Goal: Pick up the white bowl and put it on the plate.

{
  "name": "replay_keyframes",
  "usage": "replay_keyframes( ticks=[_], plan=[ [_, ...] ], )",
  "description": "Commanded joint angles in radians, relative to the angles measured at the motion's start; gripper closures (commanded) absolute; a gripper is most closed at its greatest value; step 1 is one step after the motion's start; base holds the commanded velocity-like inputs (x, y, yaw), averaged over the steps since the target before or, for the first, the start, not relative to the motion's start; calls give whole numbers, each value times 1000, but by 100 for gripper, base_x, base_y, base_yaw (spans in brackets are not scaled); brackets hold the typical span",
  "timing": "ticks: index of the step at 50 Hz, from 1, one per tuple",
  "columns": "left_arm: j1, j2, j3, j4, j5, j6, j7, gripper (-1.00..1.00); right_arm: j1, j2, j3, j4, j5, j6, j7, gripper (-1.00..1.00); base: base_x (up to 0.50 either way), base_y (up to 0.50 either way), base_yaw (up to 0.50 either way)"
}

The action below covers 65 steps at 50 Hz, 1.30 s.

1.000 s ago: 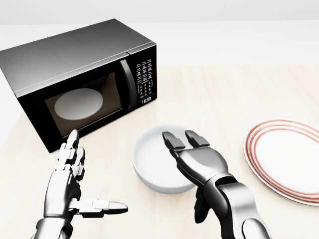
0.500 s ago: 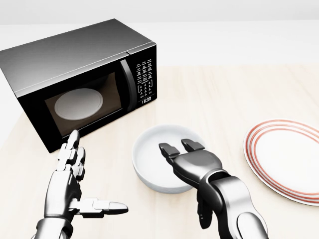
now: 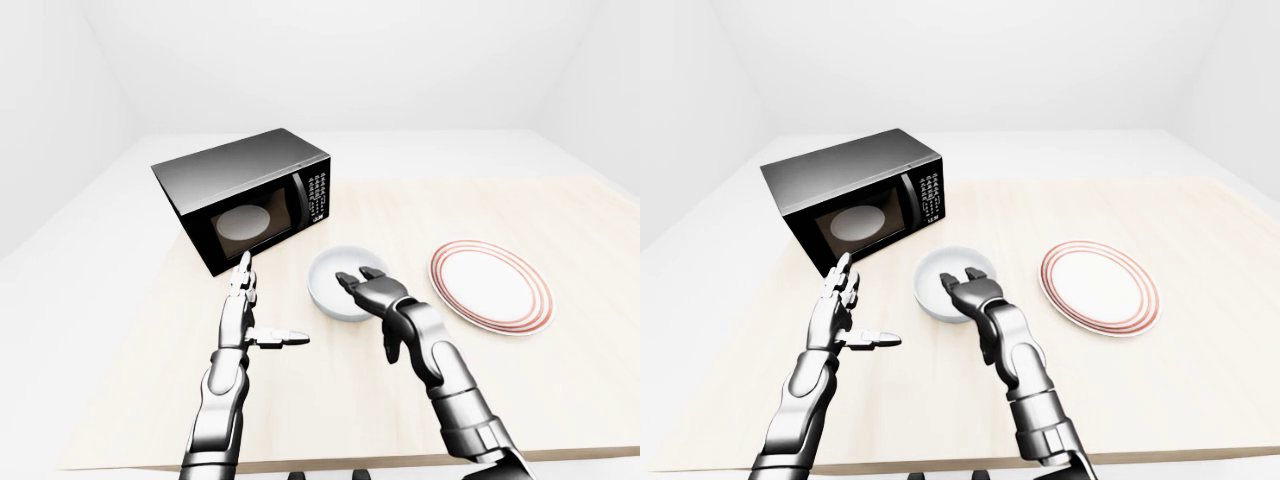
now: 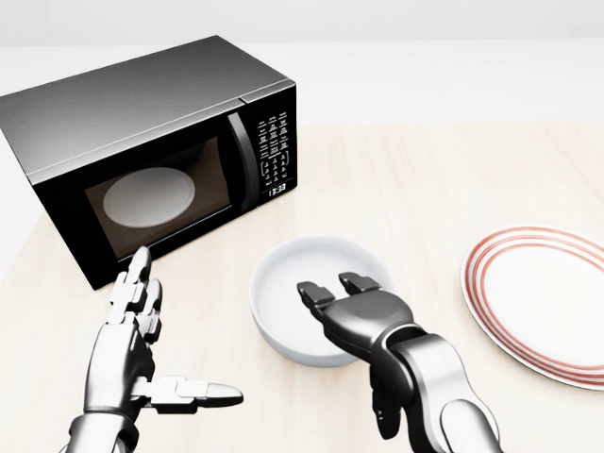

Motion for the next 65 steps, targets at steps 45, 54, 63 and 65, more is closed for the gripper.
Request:
replay_keyframes(
  ticks=[45,54,63,65],
  plan=[
    [0,0,1,3,0,-3,-2,-100,-14,-2,7,108,4,-4,-67,-100,0,0,0],
    [0,0,0,6,1,-5,-1,-100,-11,-3,6,107,8,-4,-62,46,0,0,0],
    [-3,0,0,7,1,-4,0,-100,-14,-2,6,114,11,-4,-65,100,0,0,0],
    [-1,-1,-1,3,1,-2,0,-100,-13,-2,6,110,13,-4,-63,100,0,0,0]
  ],
)
